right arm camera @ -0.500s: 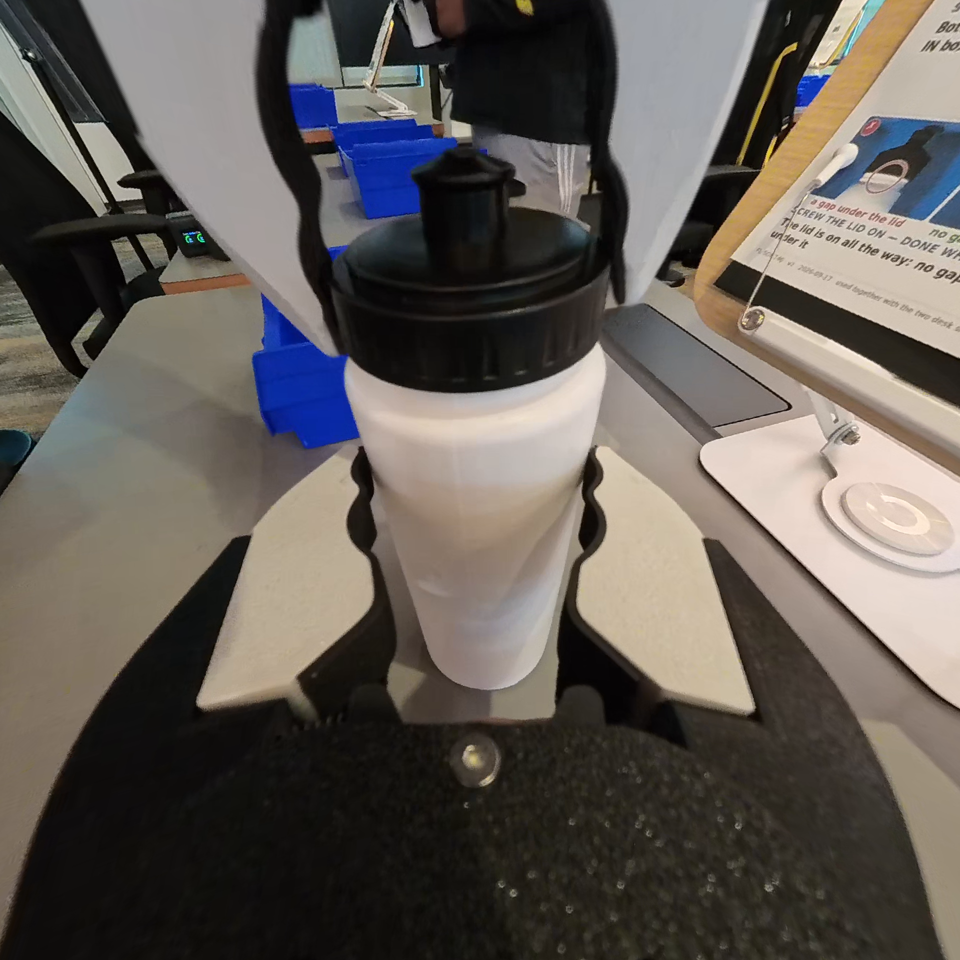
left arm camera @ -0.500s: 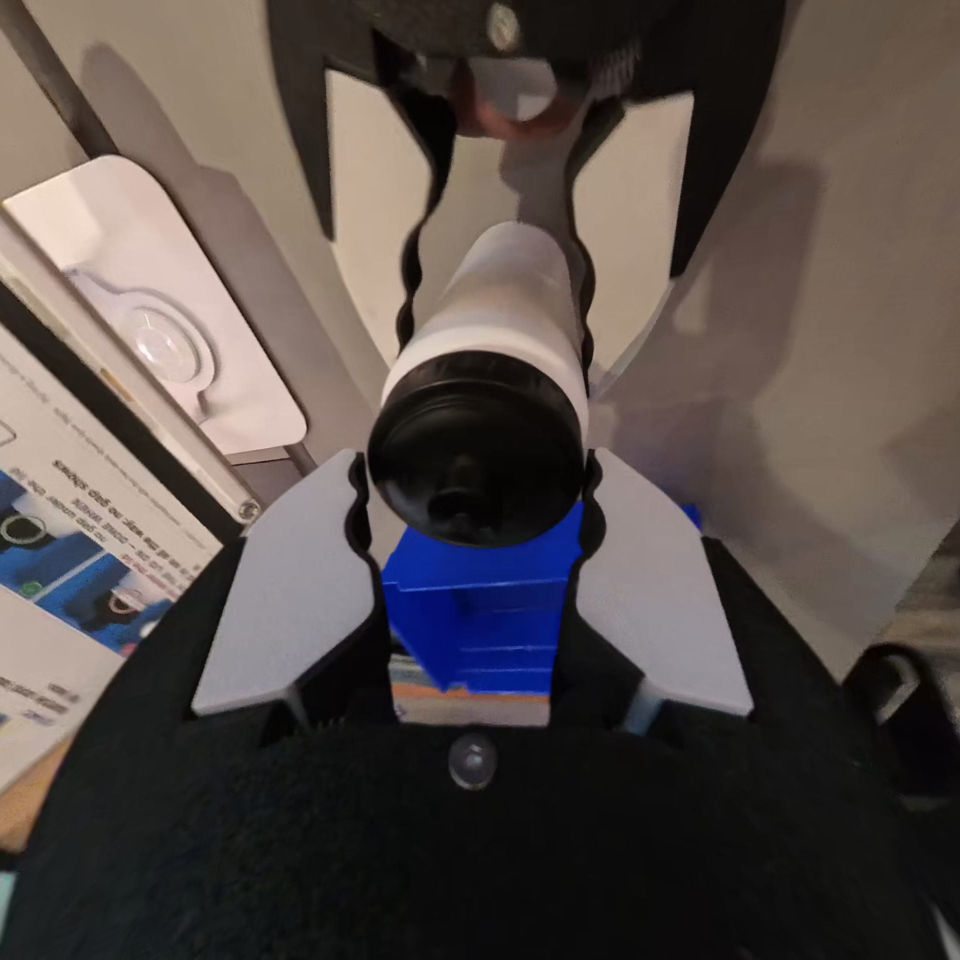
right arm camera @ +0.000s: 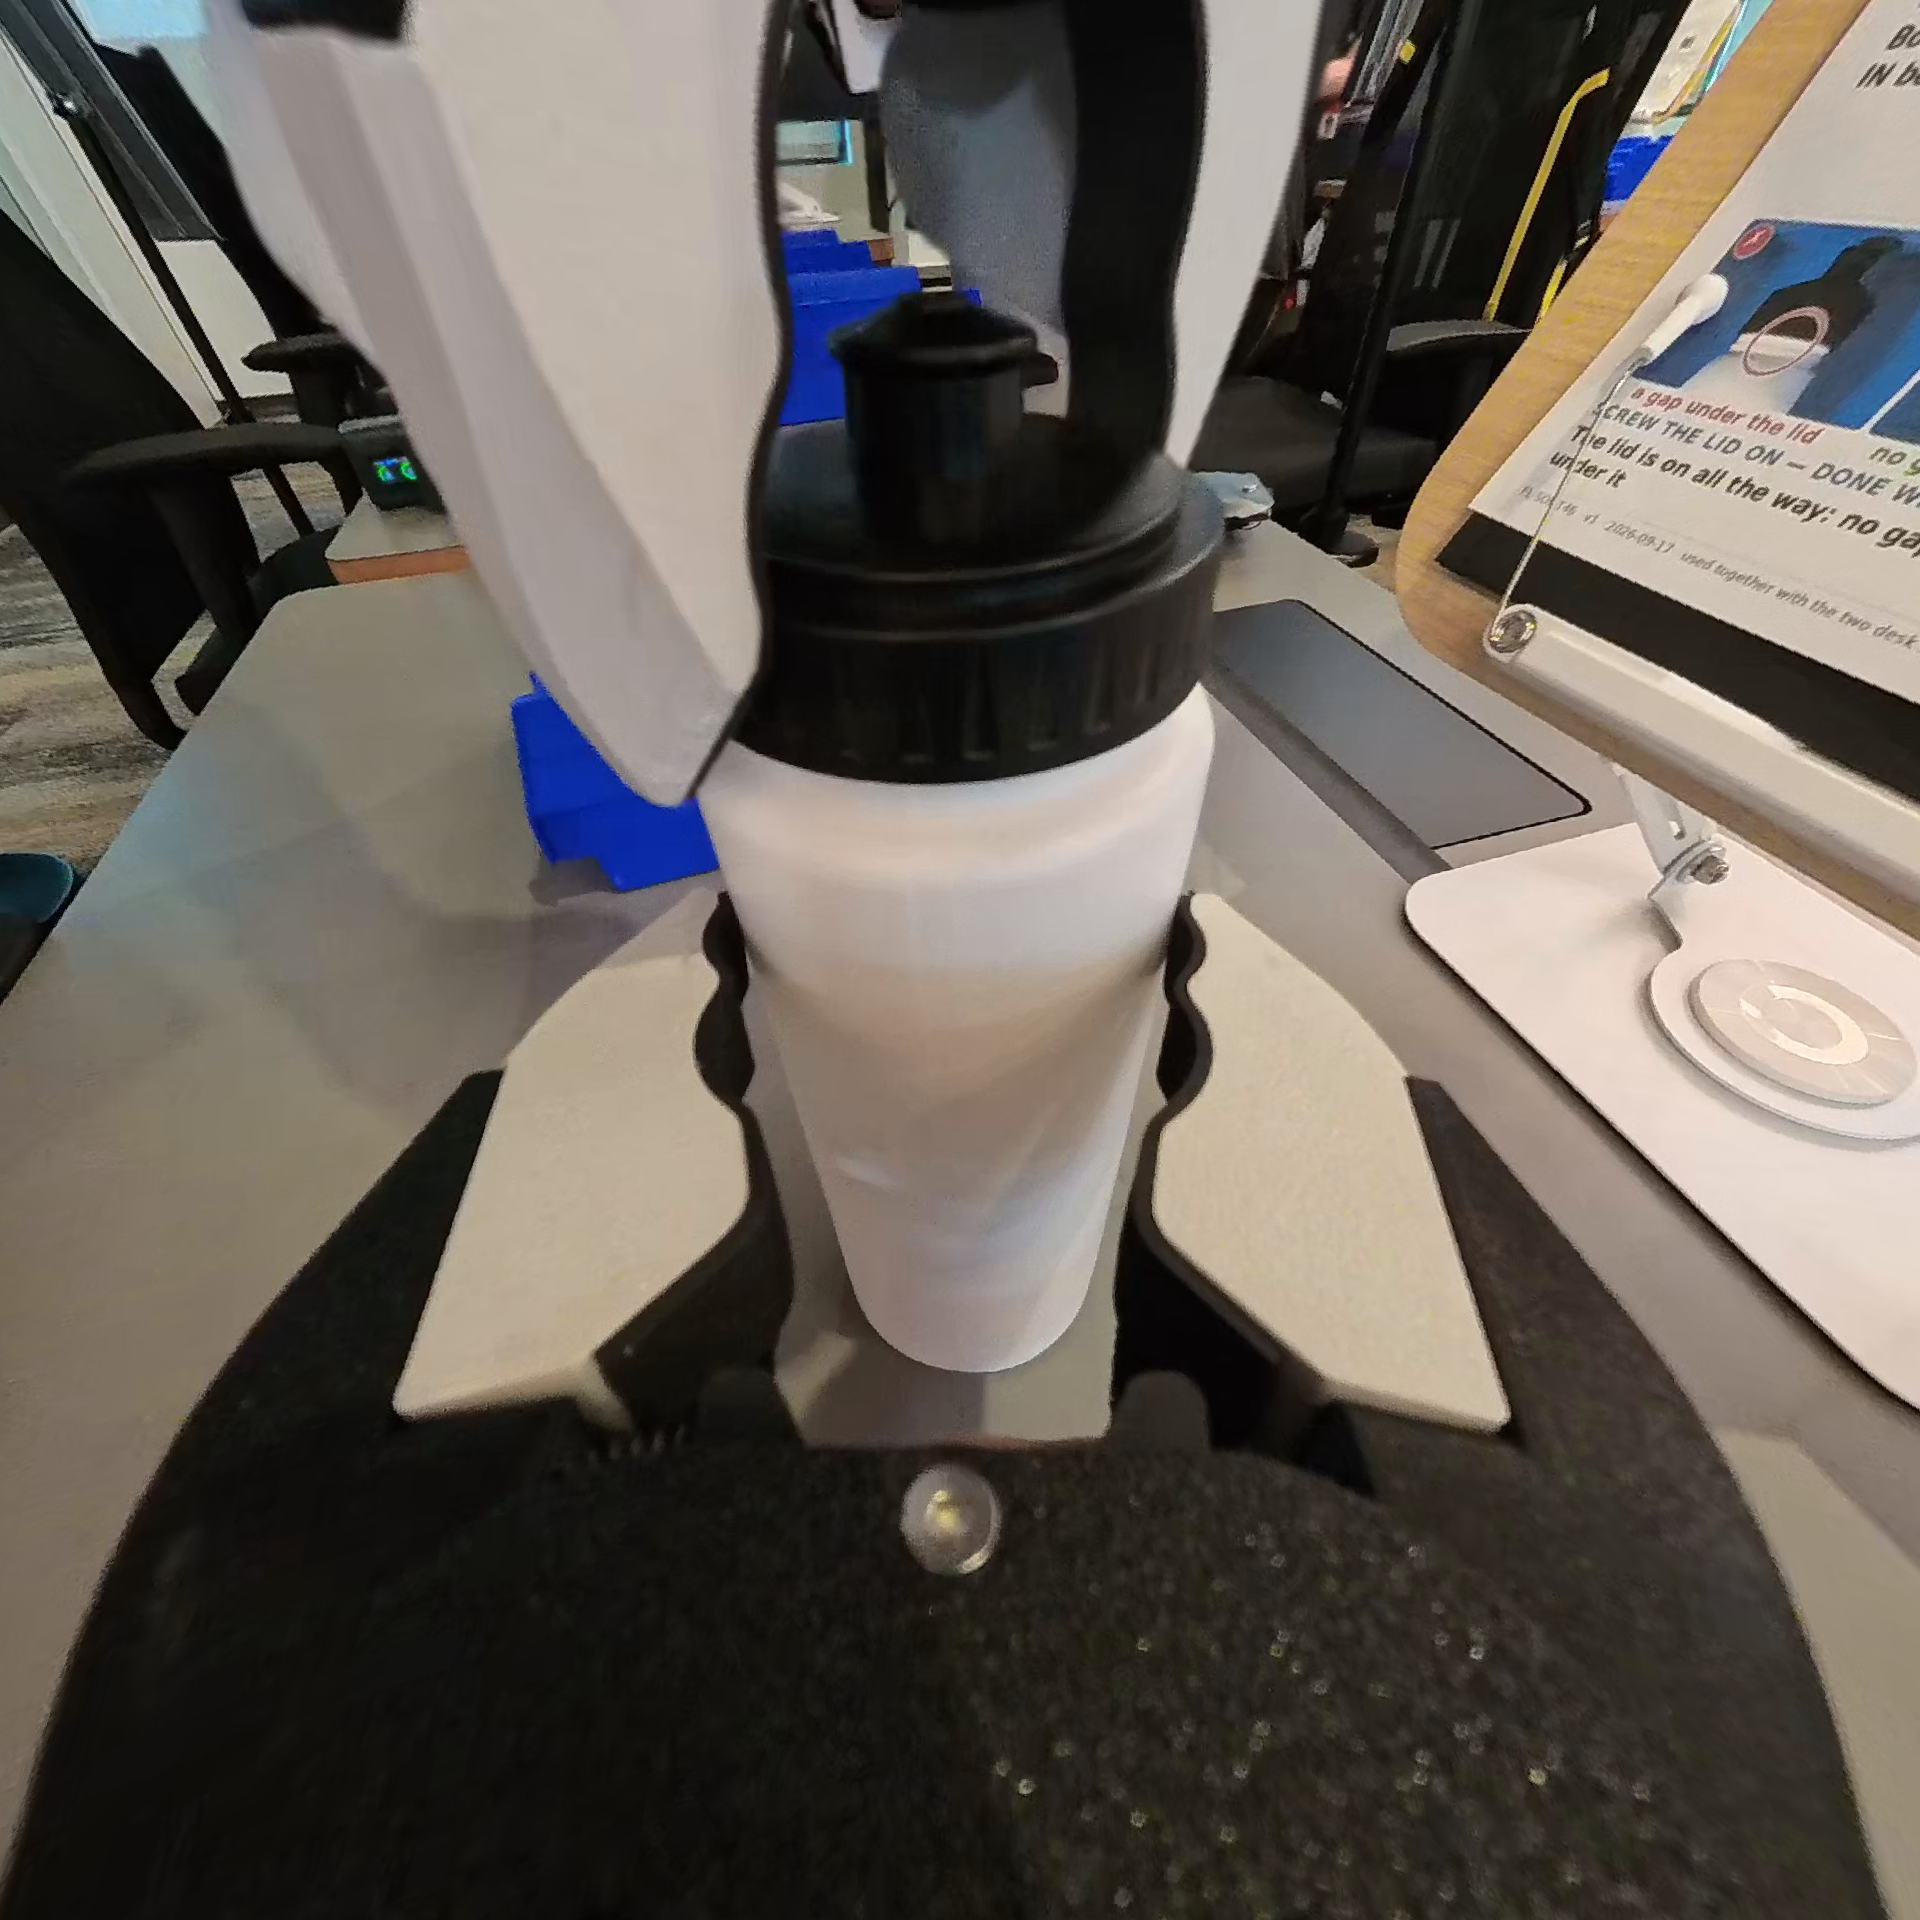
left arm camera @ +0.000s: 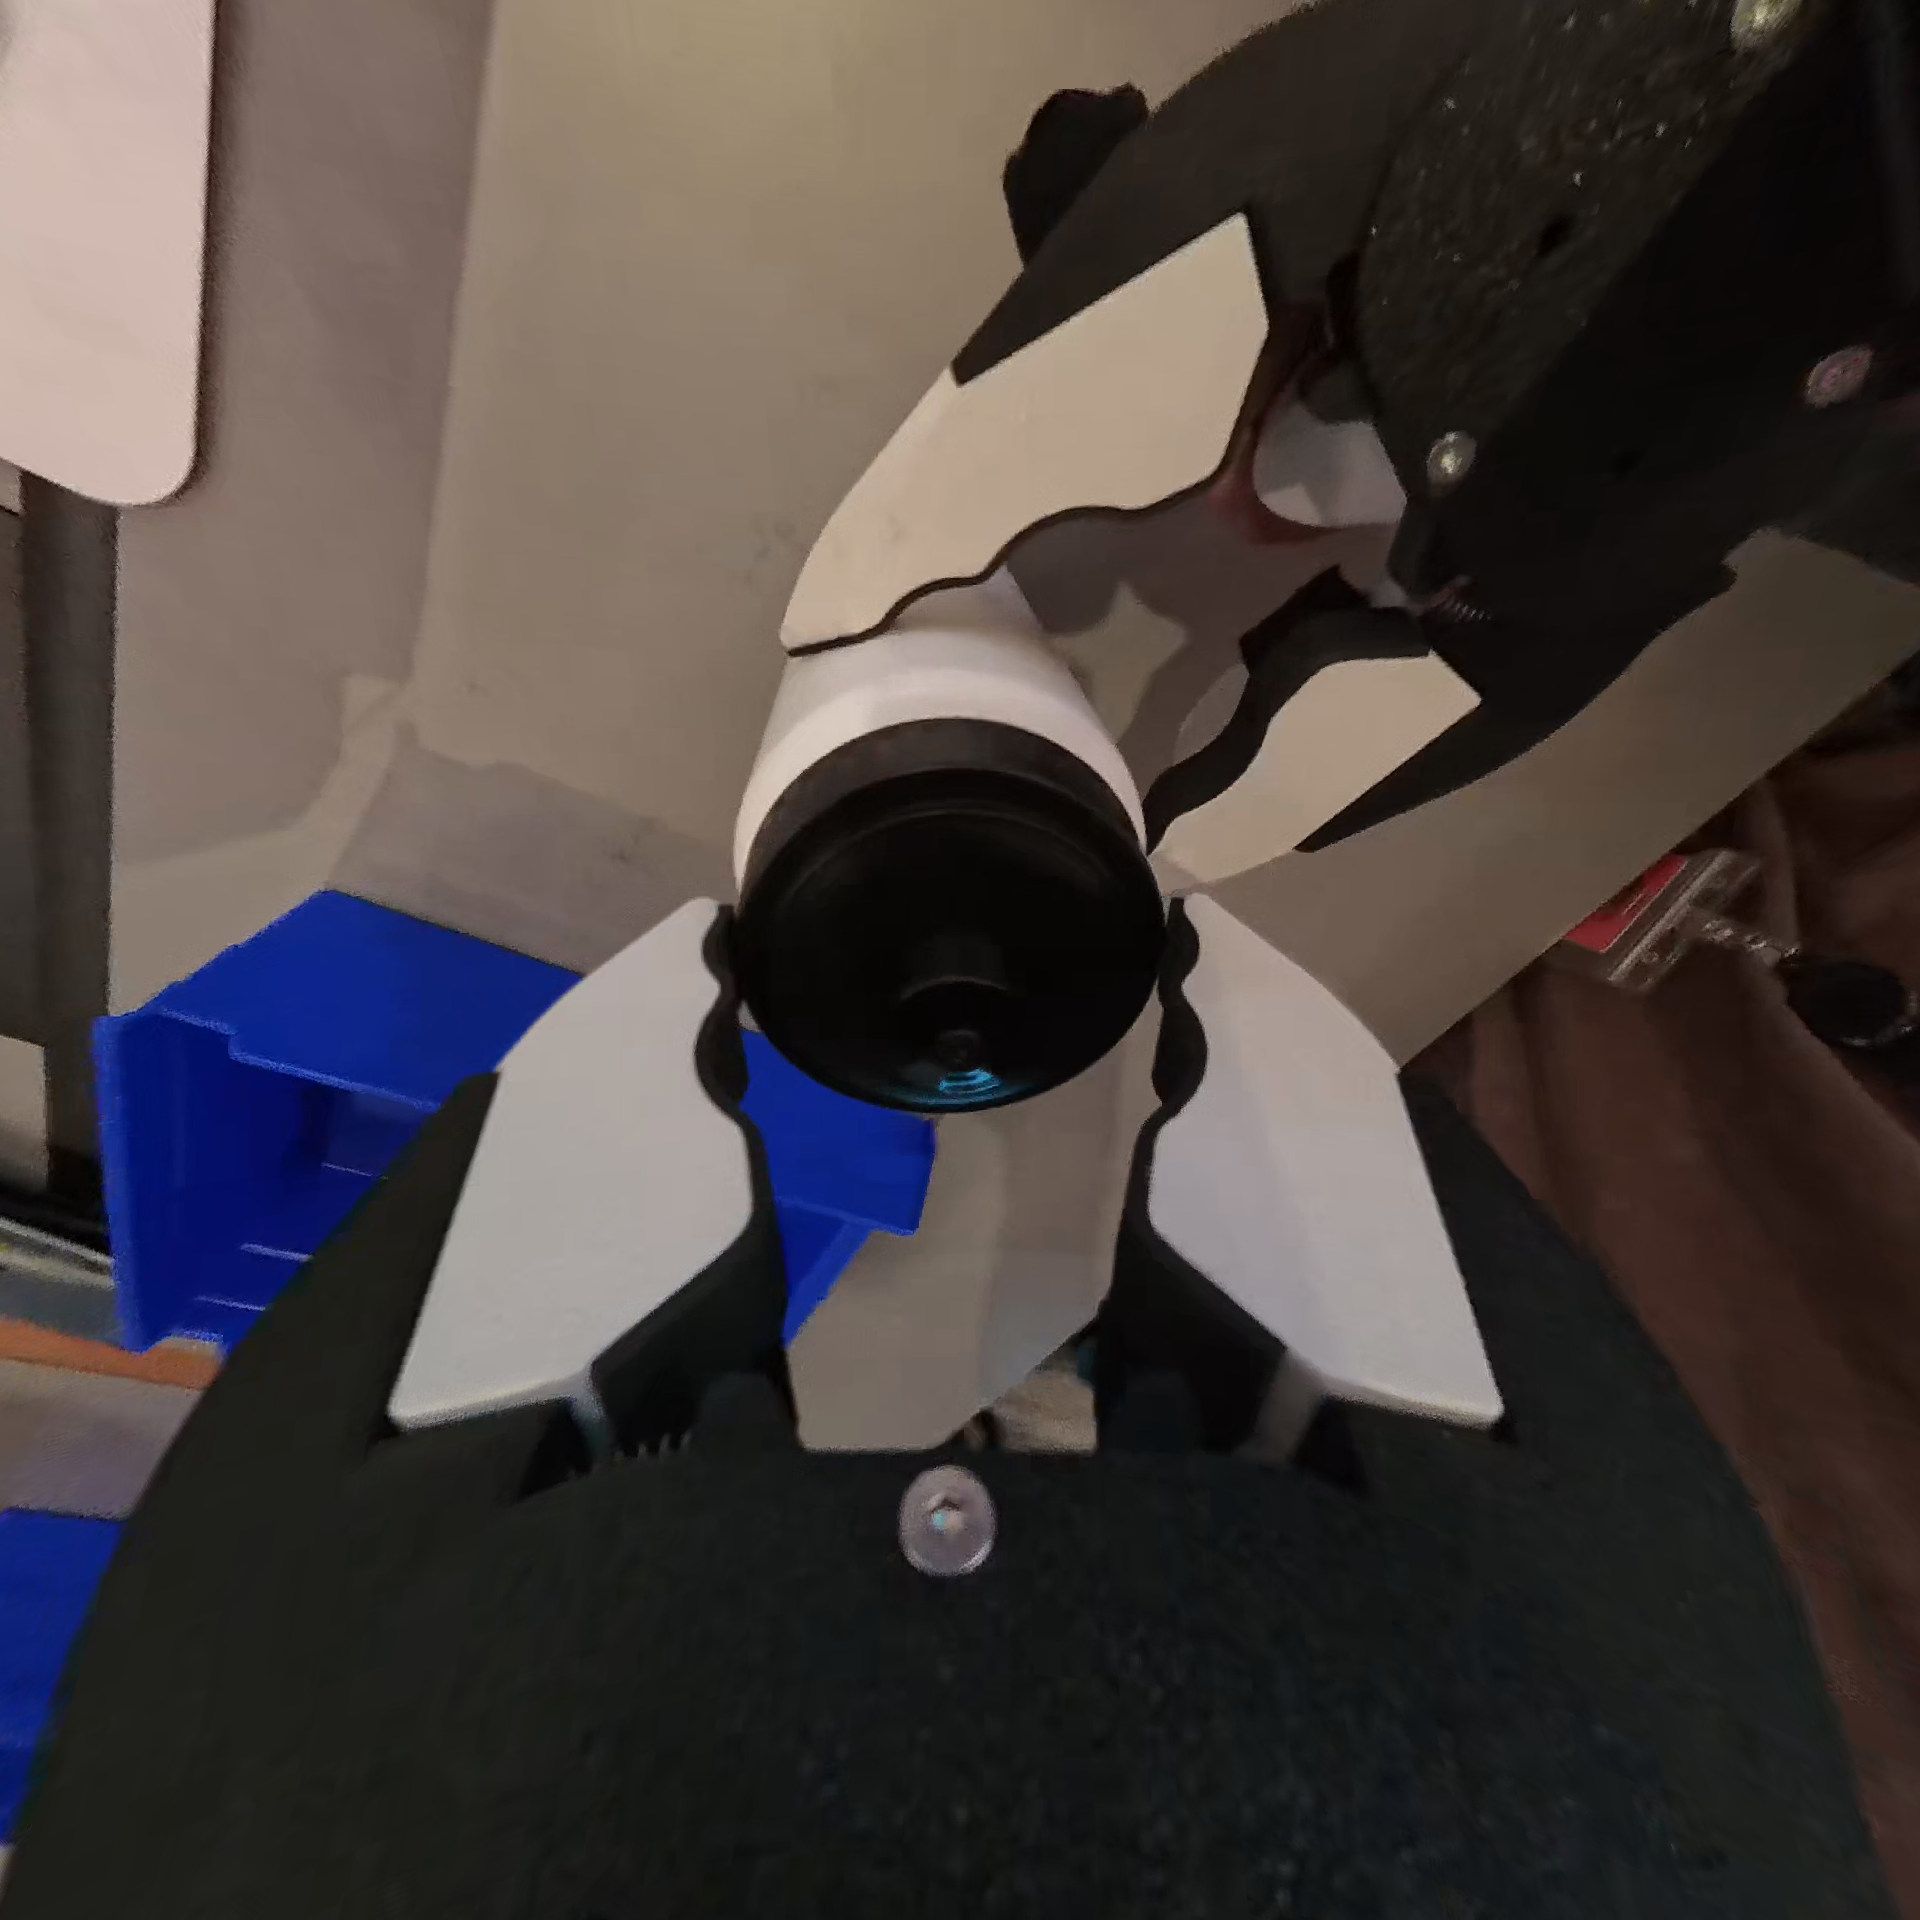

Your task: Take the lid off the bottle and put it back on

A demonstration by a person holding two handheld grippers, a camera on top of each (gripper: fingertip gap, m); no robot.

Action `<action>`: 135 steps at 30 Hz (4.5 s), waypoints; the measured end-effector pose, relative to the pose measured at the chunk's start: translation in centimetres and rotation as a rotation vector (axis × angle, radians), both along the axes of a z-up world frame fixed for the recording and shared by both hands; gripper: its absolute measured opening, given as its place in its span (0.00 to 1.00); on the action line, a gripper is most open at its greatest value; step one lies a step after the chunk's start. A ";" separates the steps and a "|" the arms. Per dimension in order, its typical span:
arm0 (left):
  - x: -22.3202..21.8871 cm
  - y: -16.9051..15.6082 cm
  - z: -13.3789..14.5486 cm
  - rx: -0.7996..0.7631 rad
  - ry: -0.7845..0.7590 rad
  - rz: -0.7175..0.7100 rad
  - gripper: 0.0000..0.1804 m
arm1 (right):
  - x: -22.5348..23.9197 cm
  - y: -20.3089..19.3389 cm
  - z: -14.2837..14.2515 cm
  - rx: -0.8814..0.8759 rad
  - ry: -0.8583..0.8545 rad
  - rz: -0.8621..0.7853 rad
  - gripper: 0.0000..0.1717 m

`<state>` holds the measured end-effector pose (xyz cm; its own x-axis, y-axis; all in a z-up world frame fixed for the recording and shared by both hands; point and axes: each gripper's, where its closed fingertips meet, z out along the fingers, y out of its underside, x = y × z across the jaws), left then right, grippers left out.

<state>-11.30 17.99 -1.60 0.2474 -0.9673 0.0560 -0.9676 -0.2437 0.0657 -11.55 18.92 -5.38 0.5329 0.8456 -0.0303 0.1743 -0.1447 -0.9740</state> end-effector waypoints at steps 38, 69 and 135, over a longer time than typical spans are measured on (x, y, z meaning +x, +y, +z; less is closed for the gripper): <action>-0.9 0.2 0.5 0.101 0.077 -1.029 0.41 | -0.5 -0.6 -0.1 0.021 -0.014 0.043 0.45; -0.5 0.2 -0.7 0.146 0.009 -0.854 0.43 | -0.5 -0.6 -0.3 0.007 -0.010 0.037 0.45; 0.5 0.1 1.7 0.010 -0.228 0.108 0.36 | -0.3 -0.6 -0.7 -0.015 -0.007 0.036 0.44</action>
<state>-10.78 18.10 0.12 0.3317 -0.9366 0.1129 -0.9254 -0.3463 -0.1541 -11.88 18.30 -6.05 0.5020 0.8640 -0.0394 0.1866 -0.1527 -0.9705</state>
